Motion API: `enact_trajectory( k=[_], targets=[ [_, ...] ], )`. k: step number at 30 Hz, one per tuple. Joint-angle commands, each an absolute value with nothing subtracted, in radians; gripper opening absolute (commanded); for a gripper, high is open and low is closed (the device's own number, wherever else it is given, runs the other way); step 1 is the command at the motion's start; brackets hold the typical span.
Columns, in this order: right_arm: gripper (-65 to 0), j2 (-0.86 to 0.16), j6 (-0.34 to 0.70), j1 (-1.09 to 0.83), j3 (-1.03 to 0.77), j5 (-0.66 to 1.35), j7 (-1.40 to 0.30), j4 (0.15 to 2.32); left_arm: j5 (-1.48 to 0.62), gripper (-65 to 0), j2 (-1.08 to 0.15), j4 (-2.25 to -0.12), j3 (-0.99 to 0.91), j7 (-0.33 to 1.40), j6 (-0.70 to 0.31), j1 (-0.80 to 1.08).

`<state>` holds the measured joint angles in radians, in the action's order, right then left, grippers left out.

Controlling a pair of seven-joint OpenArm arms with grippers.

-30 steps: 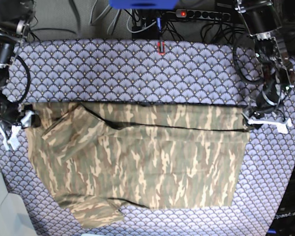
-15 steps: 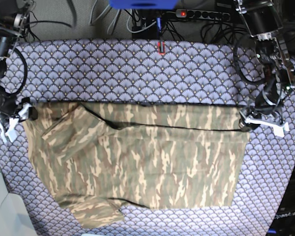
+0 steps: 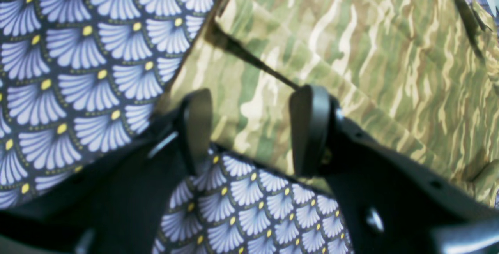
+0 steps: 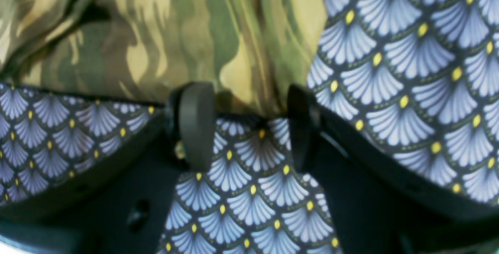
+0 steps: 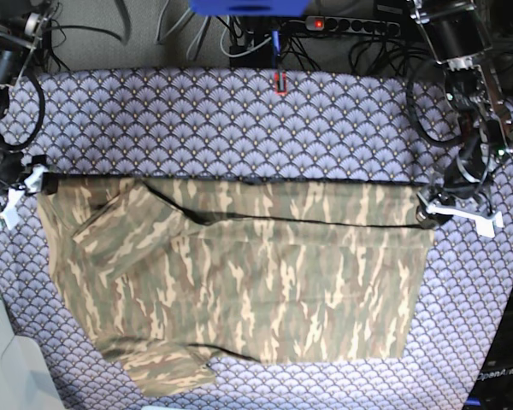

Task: Fold the T-shirt properly
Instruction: 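Lower the folded edge onto the shirt with both grippers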

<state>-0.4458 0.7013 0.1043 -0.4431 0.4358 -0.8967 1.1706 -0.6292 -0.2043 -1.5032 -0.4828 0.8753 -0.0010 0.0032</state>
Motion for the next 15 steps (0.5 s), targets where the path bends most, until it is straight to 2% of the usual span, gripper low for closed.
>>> enact_trajectory(
  k=[1,15],
  targets=[
    [-34.1,-0.461,0.698,0.119,-0.449,0.452,-0.878,1.185,-0.636,-32.9,-0.22,-1.52,-0.489,0.862,-0.005,-0.005],
    [-34.4,-0.437,0.698,0.114,-0.446,0.452,-0.845,1.158,-0.633,-32.9,-0.249,-1.518,-0.489,0.86,-0.002,-0.004]
  ],
)
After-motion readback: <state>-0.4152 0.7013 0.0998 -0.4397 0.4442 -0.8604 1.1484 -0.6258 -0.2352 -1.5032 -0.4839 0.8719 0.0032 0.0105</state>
